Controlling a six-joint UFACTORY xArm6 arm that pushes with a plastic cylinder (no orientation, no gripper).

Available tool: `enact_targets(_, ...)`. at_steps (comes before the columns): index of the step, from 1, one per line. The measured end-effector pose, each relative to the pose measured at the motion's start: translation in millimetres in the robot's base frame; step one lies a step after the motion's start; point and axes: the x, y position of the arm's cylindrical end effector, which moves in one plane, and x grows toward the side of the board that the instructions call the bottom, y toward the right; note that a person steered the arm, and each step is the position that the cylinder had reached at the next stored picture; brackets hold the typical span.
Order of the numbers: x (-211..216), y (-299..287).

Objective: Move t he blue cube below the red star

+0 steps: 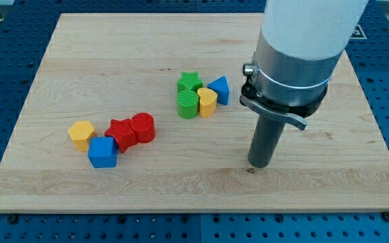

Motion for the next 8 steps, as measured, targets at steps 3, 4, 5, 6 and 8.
enact_targets(3, 7, -103)
enact_targets(4, 0, -149)
enact_targets(5, 27, -153)
enact_targets(6, 36, -188)
enact_targets(8, 38, -248)
